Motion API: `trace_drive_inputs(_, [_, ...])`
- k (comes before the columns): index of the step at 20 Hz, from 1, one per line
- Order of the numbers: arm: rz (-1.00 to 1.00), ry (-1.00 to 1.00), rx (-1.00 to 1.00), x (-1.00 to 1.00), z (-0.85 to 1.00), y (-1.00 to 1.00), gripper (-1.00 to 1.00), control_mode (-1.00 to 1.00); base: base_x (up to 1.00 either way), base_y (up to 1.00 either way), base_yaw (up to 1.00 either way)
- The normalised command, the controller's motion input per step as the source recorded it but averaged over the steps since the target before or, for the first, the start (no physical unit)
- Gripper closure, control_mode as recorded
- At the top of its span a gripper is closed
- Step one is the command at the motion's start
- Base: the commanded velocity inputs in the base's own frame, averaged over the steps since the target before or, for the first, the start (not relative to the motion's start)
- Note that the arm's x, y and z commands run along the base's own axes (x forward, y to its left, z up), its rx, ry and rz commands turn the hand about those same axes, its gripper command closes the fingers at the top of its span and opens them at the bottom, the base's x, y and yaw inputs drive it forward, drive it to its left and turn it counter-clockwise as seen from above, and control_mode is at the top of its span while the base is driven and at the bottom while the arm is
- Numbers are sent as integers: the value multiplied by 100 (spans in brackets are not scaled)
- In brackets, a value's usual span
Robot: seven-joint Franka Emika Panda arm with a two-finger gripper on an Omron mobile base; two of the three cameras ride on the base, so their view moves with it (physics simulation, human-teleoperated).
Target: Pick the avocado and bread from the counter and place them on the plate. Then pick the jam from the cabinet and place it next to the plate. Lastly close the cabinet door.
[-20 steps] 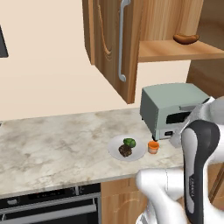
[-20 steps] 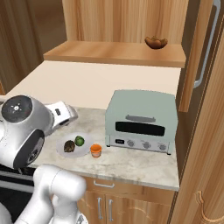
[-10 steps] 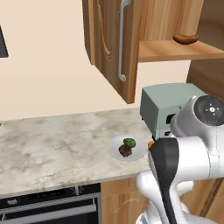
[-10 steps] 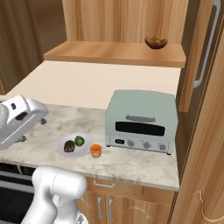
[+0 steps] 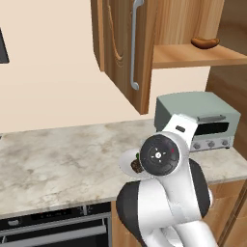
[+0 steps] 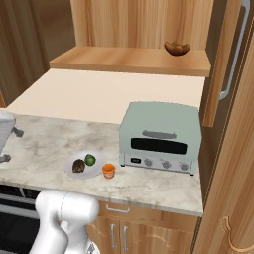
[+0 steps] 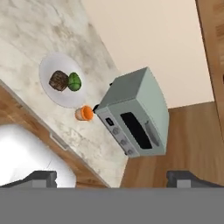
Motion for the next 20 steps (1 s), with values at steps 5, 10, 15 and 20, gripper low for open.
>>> trace_drive_inputs(5, [-2, -5, -26, 0, 17, 48, -100, -100, 0, 0, 0])
trace_drive_inputs(10, [-1, -1, -20, 0, 21, 42, -100, -100, 0, 0, 0])
trace_drive_inputs(15, [-2, 0, -18, 0, 21, 40, -100, -100, 0, 0, 0])
trace_drive_inputs(20, [-4, 0, -17, 0, 20, 39, -100, -100, 0, 0, 0])
